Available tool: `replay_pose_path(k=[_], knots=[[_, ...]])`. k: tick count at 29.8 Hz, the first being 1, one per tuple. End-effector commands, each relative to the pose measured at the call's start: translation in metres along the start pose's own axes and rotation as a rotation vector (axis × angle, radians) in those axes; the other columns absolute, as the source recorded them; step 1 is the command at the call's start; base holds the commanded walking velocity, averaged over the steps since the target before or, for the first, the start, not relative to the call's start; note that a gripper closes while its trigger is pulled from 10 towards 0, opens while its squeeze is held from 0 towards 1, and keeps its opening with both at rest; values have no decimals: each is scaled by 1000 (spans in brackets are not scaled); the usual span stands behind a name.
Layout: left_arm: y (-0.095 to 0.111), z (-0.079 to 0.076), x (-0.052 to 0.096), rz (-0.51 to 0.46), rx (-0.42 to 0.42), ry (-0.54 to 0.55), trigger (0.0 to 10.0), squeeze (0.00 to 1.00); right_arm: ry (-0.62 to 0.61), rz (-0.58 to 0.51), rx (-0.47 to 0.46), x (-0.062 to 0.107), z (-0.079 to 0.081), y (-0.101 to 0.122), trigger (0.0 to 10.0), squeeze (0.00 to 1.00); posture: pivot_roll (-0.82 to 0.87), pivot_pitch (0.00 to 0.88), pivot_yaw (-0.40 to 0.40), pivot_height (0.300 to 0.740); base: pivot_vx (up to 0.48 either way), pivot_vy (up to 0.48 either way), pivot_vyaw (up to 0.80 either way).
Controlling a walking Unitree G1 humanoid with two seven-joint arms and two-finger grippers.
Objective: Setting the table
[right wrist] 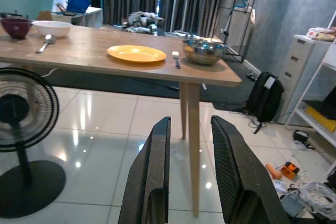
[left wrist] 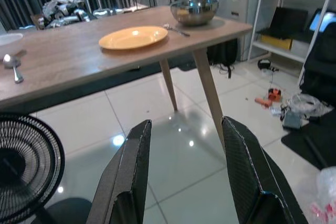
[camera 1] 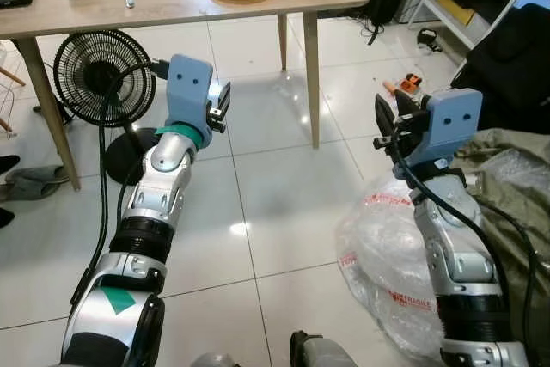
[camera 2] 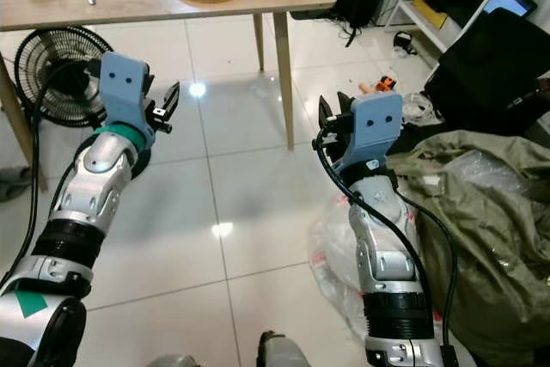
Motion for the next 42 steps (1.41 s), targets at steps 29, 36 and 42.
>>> replay_pose_path(k=[29,36,42], knots=[[0,-1,-4,6,-12,-16,10000,0,-86,7,-17,1,-14,-1,10000,0,92,0,52,740,385,0,0],[-1,-4,-5,7,-9,-23,10000,0,-117,24,-14,3,-20,-4,10000,0,84,0,52,740,360,0,-769],[-2,-5,-5,10,-5,-25,10000,0,-125,31,-10,4,-22,-5,10000,0,83,0,50,740,326,0,-652]])
Point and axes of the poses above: a point about 5 cm out from each wrist's last joint towards the gripper, its own x axis pointing back from the gripper into the wrist, its own y axis along the axis of the wrist's last joint, z = x × y, the point moved 6 cm from there along -x, pointing out of the wrist towards the gripper, and after that the axes turned 2 degrees about x, right-handed, at the moved point
